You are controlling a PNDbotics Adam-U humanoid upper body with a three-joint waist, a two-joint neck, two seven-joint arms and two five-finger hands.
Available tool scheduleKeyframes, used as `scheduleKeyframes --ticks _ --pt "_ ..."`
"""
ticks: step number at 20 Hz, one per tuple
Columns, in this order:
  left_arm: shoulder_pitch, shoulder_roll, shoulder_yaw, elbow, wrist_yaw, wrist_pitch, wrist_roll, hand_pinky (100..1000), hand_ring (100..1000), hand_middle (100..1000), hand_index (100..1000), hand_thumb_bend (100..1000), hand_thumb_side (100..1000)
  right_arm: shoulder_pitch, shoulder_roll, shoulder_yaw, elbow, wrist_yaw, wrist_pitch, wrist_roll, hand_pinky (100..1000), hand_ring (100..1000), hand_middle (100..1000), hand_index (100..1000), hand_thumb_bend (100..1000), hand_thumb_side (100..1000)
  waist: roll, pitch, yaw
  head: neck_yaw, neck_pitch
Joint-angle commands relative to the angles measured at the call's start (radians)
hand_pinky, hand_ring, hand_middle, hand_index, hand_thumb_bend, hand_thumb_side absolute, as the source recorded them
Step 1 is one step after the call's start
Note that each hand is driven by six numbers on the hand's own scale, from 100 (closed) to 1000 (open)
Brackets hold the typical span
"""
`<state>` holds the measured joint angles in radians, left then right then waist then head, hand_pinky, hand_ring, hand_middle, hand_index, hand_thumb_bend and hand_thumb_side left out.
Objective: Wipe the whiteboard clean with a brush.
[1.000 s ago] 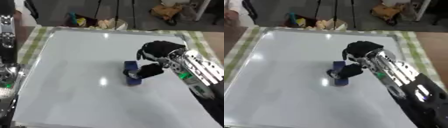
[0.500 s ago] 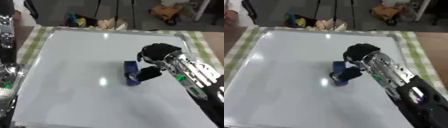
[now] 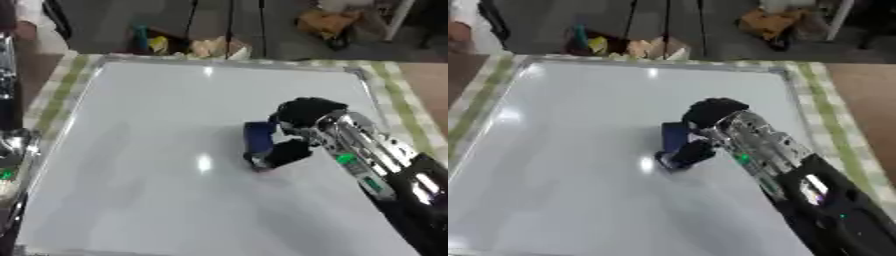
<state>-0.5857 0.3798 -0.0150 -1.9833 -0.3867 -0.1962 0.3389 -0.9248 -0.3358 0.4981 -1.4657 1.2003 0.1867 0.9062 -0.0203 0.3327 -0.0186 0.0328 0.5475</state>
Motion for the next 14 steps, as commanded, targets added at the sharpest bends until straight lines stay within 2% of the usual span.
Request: scheduleKeyframes --ticks 1,8,10,11,14 --pt "-0.018 0.007 -0.002 -0.017 0.004 -0.002 0.004 857 913 897 958 279 1000 -0.015 0.000 -0.017 0.009 -0.016 0.022 0.000 652 740 612 816 410 1000 0.004 -0.017 0.002 -0.005 -0.013" --pt "-0.016 0.005 -0.001 -0.017 0.005 -0.001 0.005 854 912 893 957 277 1000 -0.015 0.001 -0.021 0.029 -0.014 0.036 -0.009 650 739 610 823 375 1000 0.005 -0.011 0.006 -0.010 -0.019" --pt "-0.016 0.004 -0.002 -0.017 0.004 0.000 0.005 853 912 892 956 276 1000 -0.014 0.002 -0.021 0.035 -0.011 0.034 -0.011 652 740 595 789 340 1000 0.006 -0.010 0.006 -0.011 -0.019" --pt "-0.015 0.004 -0.002 -0.017 0.004 0.001 0.005 853 912 892 956 275 1000 -0.014 0.001 -0.021 0.035 -0.009 0.034 -0.014 647 740 598 733 333 1000 0.006 -0.009 0.006 -0.011 -0.019" --pt "-0.016 0.003 -0.003 -0.017 0.004 0.001 0.004 853 912 892 957 274 1000 -0.018 -0.001 -0.024 0.027 0.005 0.038 -0.026 642 742 607 637 330 1000 0.007 -0.008 0.005 -0.012 -0.019"
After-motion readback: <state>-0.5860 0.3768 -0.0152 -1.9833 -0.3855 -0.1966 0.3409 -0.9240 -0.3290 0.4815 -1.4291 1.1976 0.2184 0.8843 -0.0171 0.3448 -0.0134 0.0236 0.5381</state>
